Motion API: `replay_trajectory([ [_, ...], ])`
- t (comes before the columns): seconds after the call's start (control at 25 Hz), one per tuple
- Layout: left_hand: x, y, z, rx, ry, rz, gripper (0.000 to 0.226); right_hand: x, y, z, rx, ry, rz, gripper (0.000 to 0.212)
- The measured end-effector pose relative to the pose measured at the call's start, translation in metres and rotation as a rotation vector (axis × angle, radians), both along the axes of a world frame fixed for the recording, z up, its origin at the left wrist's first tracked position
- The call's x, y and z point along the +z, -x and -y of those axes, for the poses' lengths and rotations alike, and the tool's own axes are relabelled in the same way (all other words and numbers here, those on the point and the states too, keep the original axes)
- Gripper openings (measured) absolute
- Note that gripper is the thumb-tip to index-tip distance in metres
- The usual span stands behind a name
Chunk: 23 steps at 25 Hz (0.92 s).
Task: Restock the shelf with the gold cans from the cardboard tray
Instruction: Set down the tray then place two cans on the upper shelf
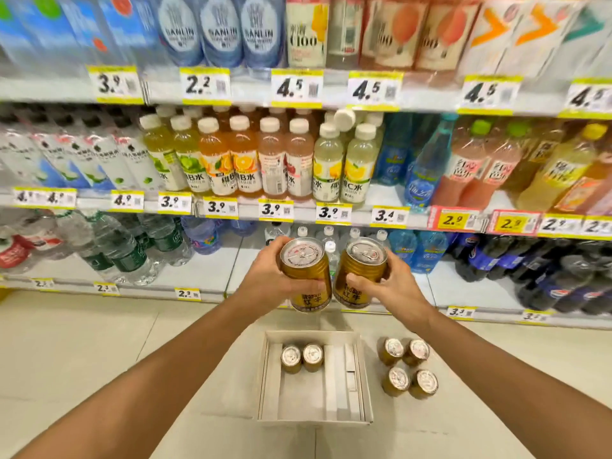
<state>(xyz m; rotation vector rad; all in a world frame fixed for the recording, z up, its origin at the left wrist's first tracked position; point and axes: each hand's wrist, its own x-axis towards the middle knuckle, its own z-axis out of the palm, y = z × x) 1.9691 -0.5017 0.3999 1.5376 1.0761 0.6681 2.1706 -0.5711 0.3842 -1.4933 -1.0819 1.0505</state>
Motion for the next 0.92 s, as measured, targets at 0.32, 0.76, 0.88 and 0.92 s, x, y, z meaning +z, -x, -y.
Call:
replay_trajectory([
  [0.32,0.302,-0.036,0.018,-0.020,-0.035,0.194,0.079,0.324,-0.028,0.028,-0.057,-0.119,0.024,0.055],
  [0.76,0.586,-0.088,0.009,-0.107,-0.312,0.276,0.096,0.601,-0.061,0.047,-0.104,-0.324,0.100,0.036],
  [0.88,0.633,-0.113,0.000,-0.125,-0.366,0.289,0.078,0.645,-0.083,0.039,-0.124,-0.395,0.134,0.040],
  [0.92,0.650,-0.123,-0.004,-0.124,-0.388,0.291,0.066,0.660,-0.093,0.035,-0.120,-0.414,0.135,0.041],
])
